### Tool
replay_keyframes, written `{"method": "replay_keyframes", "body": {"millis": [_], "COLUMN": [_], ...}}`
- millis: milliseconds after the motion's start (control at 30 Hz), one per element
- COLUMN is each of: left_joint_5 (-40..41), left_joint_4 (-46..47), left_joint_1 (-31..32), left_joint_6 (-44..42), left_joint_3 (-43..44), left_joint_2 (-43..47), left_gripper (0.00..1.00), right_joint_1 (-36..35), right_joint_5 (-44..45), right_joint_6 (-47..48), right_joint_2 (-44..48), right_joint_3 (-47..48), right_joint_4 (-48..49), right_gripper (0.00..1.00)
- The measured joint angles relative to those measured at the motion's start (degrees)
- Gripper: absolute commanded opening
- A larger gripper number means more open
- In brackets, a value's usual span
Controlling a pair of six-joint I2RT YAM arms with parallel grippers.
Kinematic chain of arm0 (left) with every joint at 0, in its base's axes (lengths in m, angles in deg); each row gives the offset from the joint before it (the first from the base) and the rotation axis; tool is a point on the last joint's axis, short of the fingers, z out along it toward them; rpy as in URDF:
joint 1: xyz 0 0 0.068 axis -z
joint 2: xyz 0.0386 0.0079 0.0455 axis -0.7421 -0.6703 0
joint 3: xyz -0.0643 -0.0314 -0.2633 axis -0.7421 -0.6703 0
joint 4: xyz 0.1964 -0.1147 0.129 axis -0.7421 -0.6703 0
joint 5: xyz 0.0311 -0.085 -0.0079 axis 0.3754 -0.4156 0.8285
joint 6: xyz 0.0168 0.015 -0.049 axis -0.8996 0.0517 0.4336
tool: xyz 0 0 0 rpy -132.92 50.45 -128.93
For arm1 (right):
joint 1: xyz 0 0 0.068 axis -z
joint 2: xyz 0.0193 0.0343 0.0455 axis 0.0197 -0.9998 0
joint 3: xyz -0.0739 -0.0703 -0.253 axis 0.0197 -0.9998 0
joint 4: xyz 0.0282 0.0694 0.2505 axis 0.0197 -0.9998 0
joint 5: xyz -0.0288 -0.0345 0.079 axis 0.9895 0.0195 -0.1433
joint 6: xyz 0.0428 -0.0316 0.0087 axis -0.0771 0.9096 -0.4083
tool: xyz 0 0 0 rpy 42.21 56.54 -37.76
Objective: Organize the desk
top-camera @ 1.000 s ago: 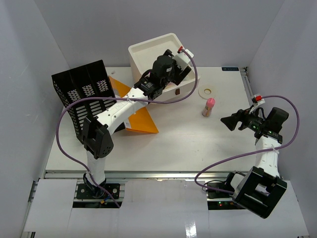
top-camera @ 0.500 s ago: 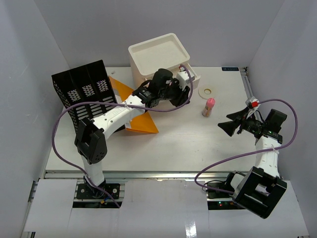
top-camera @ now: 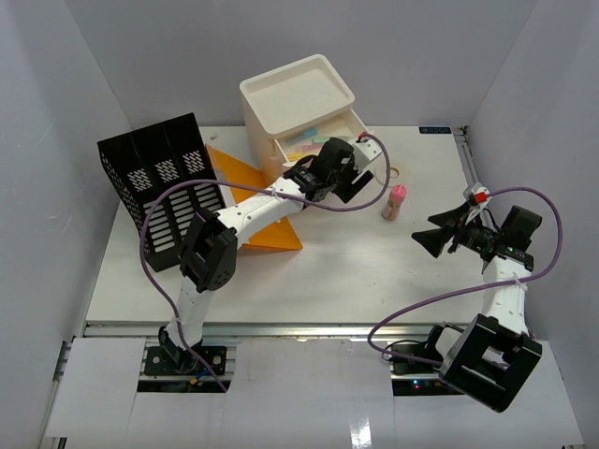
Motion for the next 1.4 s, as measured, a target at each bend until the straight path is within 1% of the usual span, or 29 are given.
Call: {"method": "replay_keyframes", "body": {"millis": [133, 233, 333, 567, 733, 867, 1033, 1133, 1233, 1267, 1333, 1400], "left_joint_5": [5.8, 9.4, 10.9, 8.8, 8.1, 8.3, 8.4, 7.8, 5.2, 3.9, 1.1, -1.2], "left_joint_4": [0.5, 1.3, 2.1, 2.4, 2.1, 2.3, 2.6, 5.6, 8.1, 10.0, 12.1, 13.6], "left_joint_1": [-0.2, -0.8, -2.0, -3.7, -6.8, -9.5, -10.3, -10.3, -10.3, -10.4, -10.5, -10.7], "left_joint_6": [-2.2, -3.5, -3.7, -2.5, -0.4, 3.3, 8.6, 12.5, 17.0, 18.1, 20.2, 21.8], "left_joint_3": [3.9, 5.7, 6.2, 6.0, 7.9, 9.2, 9.2, 4.8, -4.4, -8.7, -19.0, -28.4], "left_joint_2": [-3.2, -4.2, -4.2, -3.9, -4.0, -4.0, -4.0, -1.9, 3.9, 6.7, 15.0, 24.6], "left_gripper": [0.98, 0.98, 0.96, 0.98, 0.98, 0.98, 0.98, 0.97, 0.98, 0.98, 0.98, 0.98], "right_joint_1": [0.0, 0.0, 0.0, 0.0, 0.0, 0.0, 0.0, 0.0, -0.2, -1.0, -5.3, -11.9], "right_joint_5": [0.0, 0.0, 0.0, 0.0, 0.0, 0.0, 0.0, 0.0, 0.6, 1.5, 5.6, 10.8], "right_joint_6": [0.0, 0.0, 0.0, -0.1, -0.1, -0.1, -0.1, -0.1, 0.3, 0.4, 0.5, 0.2], "right_joint_2": [0.0, 0.0, 0.0, 0.0, 0.0, 0.0, 0.0, 0.0, 0.2, 0.4, 0.9, 0.9], "right_joint_3": [0.0, 0.0, 0.0, 0.0, 0.0, 0.0, 0.0, 0.0, 0.0, 0.0, 0.2, 1.2], "right_joint_4": [0.0, 0.0, 0.0, 0.0, 0.0, 0.0, 0.0, 0.0, -0.4, -0.5, -0.9, -1.2], "right_gripper": [0.86, 0.86, 0.86, 0.86, 0.86, 0.86, 0.86, 0.85, 0.85, 0.85, 0.85, 0.85]}}
